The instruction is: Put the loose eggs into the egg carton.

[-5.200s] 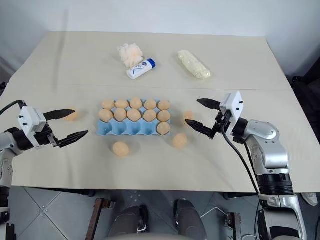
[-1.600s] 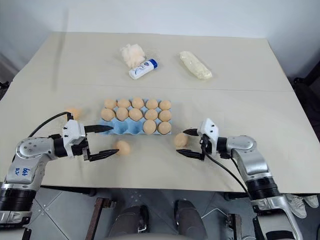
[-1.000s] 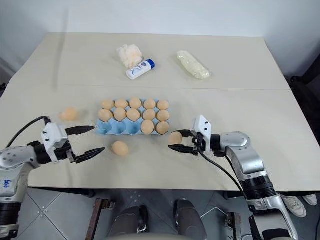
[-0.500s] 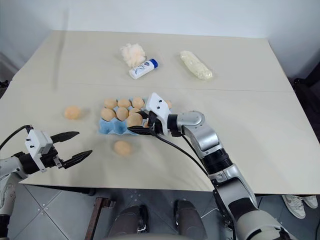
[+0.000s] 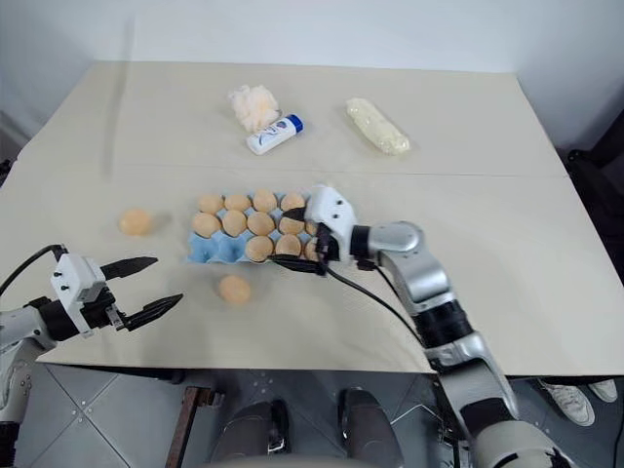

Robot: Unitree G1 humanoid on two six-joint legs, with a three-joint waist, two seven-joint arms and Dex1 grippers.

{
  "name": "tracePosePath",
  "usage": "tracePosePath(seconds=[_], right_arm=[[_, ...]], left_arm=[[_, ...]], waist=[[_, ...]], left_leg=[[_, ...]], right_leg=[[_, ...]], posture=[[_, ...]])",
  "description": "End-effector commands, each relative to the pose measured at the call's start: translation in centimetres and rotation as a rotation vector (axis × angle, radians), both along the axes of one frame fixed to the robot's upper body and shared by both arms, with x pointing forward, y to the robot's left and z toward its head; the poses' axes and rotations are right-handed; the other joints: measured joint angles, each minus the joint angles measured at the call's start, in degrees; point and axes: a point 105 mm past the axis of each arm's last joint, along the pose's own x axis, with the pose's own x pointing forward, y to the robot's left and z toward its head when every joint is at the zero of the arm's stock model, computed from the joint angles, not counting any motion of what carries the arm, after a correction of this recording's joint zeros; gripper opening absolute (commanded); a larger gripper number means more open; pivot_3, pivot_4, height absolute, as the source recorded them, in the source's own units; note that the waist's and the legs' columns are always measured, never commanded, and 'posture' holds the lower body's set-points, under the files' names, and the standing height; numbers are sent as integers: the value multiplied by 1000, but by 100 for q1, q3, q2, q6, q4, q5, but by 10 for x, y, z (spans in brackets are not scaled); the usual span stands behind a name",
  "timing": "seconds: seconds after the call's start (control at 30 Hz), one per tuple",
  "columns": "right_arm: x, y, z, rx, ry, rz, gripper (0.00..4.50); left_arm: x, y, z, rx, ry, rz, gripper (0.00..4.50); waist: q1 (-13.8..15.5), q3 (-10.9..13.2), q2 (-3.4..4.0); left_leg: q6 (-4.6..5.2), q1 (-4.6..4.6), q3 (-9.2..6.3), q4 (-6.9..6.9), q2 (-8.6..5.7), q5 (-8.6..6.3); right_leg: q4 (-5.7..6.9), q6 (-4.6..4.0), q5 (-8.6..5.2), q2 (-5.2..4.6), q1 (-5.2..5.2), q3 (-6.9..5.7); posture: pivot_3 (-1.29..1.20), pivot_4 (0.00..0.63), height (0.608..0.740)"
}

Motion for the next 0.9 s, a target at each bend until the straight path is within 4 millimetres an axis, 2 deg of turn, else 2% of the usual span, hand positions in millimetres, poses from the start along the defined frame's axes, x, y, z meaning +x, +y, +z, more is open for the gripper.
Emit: tracePosePath(seconds=[0.03, 0.1, 0.17, 0.3, 0.43, 0.57, 0.77, 0.9], right_arm=[[-20, -30, 17, 87, -106, 65, 4462], [-28, -49, 19, 148, -111, 79, 4462], [-31, -66, 6, 87, -80, 58, 4462], [-35, -81, -2, 67, -38, 40, 4462], [-35, -81, 1, 89, -44, 25, 4462], [-35, -80, 1, 85, -52, 19, 4462], [-37, -78, 0, 71, -63, 20, 4462], [-39, -76, 1, 76, -64, 16, 4462]], left_arm=[[-2, -3, 5, 4, 4, -34, 4500], [-5, -5, 2, 4, 40, -57, 4500], [-9, -7, 0, -5, 73, -79, 4500], [-13, -9, -2, 39, 90, -109, 4500], [-14, -16, 1, 50, 85, -133, 4500], [-13, -39, 2, -18, 62, -156, 4500], [-1, -72, -16, -63, 60, -131, 4500], [9, -98, -39, -59, 85, -108, 4500]], waist=[[20, 0, 0], [32, 1, 1], [27, 1, 1], [27, 1, 1], [38, 1, 2], [67, 1, 2], [87, 1, 2], [91, 1, 2]], left_leg=[[0, -1, 0, 0, 0, 0], [0, 2, 2, -4, 0, 0], [0, 5, 6, -3, 1, 0], [0, 16, 9, -1, 2, 2], [-2, 18, 9, 0, 3, 8], [-2, 17, 8, 0, 2, 8], [-2, 16, 7, 1, 1, 7], [-1, 17, 8, 7, 1, 8]], right_leg=[[0, 0, 0, 0, -1, 0], [-2, 0, 0, 3, 1, 1], [-1, 0, 0, 5, 1, 4], [1, -3, -1, 5, 7, 9], [7, -7, -4, 5, 6, 9], [7, -7, -3, 2, 8, 9], [6, -5, -3, 4, 8, 6], [8, -3, -2, 6, 10, 9]], posture=[[0, 150, 740], [0, 150, 740], [0, 150, 740], [0, 150, 740], [0, 150, 740], [0, 150, 740], [0, 150, 740], [0, 150, 740]])
